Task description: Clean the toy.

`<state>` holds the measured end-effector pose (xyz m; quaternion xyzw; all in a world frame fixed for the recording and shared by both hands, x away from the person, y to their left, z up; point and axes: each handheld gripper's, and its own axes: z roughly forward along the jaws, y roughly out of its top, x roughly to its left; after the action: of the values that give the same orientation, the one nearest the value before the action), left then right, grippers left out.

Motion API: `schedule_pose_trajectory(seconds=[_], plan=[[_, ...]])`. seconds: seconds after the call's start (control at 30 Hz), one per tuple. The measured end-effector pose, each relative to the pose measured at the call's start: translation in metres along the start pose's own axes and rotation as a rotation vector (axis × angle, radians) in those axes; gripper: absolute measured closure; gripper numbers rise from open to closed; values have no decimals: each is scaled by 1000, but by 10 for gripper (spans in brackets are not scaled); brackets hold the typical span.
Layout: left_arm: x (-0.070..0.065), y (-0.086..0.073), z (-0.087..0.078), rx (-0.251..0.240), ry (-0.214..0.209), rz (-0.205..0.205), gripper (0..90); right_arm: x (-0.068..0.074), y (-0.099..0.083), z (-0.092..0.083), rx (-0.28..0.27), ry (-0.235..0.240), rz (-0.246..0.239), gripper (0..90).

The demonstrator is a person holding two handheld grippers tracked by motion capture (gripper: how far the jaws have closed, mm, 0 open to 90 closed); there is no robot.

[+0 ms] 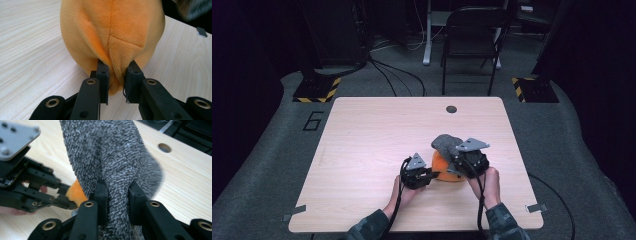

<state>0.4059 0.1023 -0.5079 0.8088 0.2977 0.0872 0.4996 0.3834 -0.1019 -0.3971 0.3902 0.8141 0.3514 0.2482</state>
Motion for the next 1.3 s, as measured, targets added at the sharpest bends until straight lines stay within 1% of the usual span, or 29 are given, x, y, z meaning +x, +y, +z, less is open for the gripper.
schedule_pose_trajectory(seconds=[0.03,0.1,0.13,0.17,0.2,0.23,0.27,0.3,0.33,0.37,0.4,0.53,0.63,0.77,0.8,0.83,0.87,0.9,0.93,1.0,1.03,1.07,1.1,1.13,1.2,1.27,1.3], plan=[[0,0,0,-7,0,-6,766,2,-2,6,17,-10,-18,738],[0,-1,1,-7,-2,-11,764,2,-4,9,25,-18,-20,738],[1,0,0,-2,-3,-2,764,-6,-10,14,37,-23,10,739],[0,0,0,0,-4,5,763,-12,-12,14,44,-21,19,739],[0,0,1,-5,-2,3,763,-17,-14,14,50,-27,27,739],[0,0,1,-5,-2,3,764,-17,-14,14,50,-27,27,739],[0,0,1,-7,-6,-4,764,-25,-20,15,74,-47,48,739],[0,0,1,-7,-7,-4,764,-28,-23,16,78,-50,59,739],[0,0,1,-7,-7,-4,764,-28,-23,16,78,-50,59,739],[0,0,1,-8,-8,-4,764,-32,-26,17,91,-53,76,739],[0,1,2,-8,-8,-4,763,-40,-33,21,111,-60,100,739],[1,1,2,-9,-11,1,762,-51,-43,28,153,-75,142,739],[0,1,2,-11,-11,7,762,-60,-51,34,187,-85,159,739],[1,1,2,-11,-12,12,762,-70,-64,45,256,-114,156,738],[1,1,2,-11,-12,12,762,-70,-64,45,256,-114,156,738],[1,1,2,-9,-9,13,762,-75,-71,51,300,-108,178,737],[1,1,2,-10,-8,12,762,-77,-73,52,296,-107,195,737],[1,1,1,-8,-8,16,762,-80,-74,51,303,-107,202,737],[2,1,1,-8,-7,20,762,-82,-72,48,298,-112,210,737],[2,1,1,-8,-7,21,762,-84,-64,36,250,-116,201,737],[1,1,1,-6,-8,17,762,-81,-56,26,217,-120,200,737],[1,1,1,-7,-5,18,762,-78,-51,20,191,-117,198,737],[1,1,2,-7,-5,18,762,-72,-41,9,148,-108,196,737],[1,1,1,-7,-5,19,761,-67,-33,1,101,-93,182,737],[1,1,1,-7,-5,19,761,-53,-21,-10,31,-62,138,736],[1,1,1,-4,-5,20,760,-38,-14,-11,6,-56,88,736],[1,1,1,-4,-5,20,760,-33,-13,-9,-8,-70,70,737]])
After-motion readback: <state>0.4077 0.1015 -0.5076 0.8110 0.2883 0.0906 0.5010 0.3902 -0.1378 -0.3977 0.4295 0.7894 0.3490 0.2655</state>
